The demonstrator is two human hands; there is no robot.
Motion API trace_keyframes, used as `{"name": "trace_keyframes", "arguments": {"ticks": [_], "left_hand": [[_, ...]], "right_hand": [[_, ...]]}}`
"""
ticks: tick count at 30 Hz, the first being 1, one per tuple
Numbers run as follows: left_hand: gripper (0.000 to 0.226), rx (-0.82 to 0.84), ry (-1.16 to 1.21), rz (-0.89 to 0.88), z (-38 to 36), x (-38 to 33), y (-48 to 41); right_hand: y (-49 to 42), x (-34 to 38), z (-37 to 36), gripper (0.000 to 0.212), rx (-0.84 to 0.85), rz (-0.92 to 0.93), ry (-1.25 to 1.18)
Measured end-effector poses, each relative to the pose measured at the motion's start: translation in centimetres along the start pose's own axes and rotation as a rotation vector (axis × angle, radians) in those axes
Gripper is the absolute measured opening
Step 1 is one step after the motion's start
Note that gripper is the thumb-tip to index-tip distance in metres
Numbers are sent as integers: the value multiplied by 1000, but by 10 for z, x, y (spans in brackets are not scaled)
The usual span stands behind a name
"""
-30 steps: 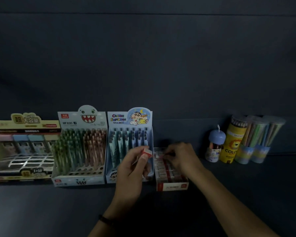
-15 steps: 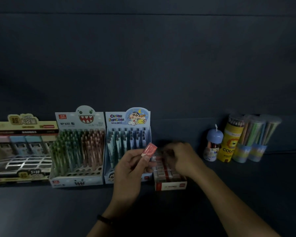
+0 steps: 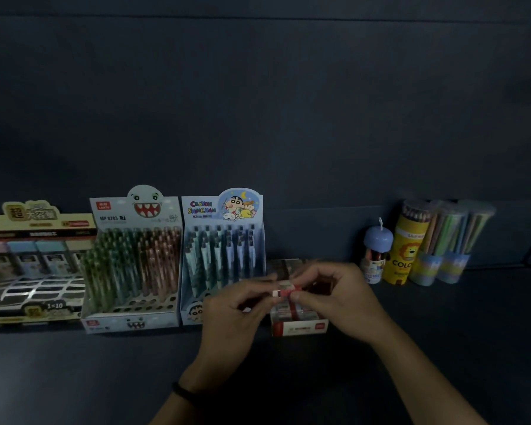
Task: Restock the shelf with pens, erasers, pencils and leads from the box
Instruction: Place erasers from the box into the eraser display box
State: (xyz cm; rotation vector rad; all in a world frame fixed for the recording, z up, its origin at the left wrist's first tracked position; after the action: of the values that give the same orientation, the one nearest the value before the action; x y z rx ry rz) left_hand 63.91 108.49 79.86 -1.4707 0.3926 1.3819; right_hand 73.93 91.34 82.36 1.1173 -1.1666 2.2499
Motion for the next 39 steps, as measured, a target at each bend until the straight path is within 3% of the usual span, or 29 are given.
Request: {"name": "trace_keyframes", "arguments": {"ticks": [3,7,11,15,25,30,32,35,39], "left_hand": [[33,27,-110,-39,-5,-4,2],[47,53,-316,-45,-9,-2,4],[28,122,-546,-257,-21,-10,10],[20,190,-675,-314,-31,-2,12],[14,229,-658,-240,-30,8,9],[15,261,-636,-234,-31,6,6],[14,253,-602,-257,-30,2,7],[10,258,-527,-319,-34,-10,15],[7,397,-452,-420,-56,-35,34]], "right_hand": [[0,-1,7,17,56,41,109],[-9,-15,22,14,8,39,273],[-27,-39,31,10,30,19,530],[-40,-59,23,10,101,-30,619],[-42,-74,10,8,133,-19,717],[-40,-57,10,23,299,-90,788],[-30,-40,18,22,236,-101,763],[15,-7,41,18,-47,-100,712],[121,31,61,12,-296,-214,725]]}}
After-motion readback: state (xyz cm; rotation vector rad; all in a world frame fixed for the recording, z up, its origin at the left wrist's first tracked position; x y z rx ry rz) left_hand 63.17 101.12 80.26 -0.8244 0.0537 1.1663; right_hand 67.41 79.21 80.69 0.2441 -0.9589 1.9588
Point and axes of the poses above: each hand's wrist, its own y-axis away from the middle knuckle, its own z-axis out of the back of the hand, x = y × z, the point moved 7 cm from there along -y, towards the middle knuckle, and after that the axes turned 10 degrees about z, right-handed, at the moved point
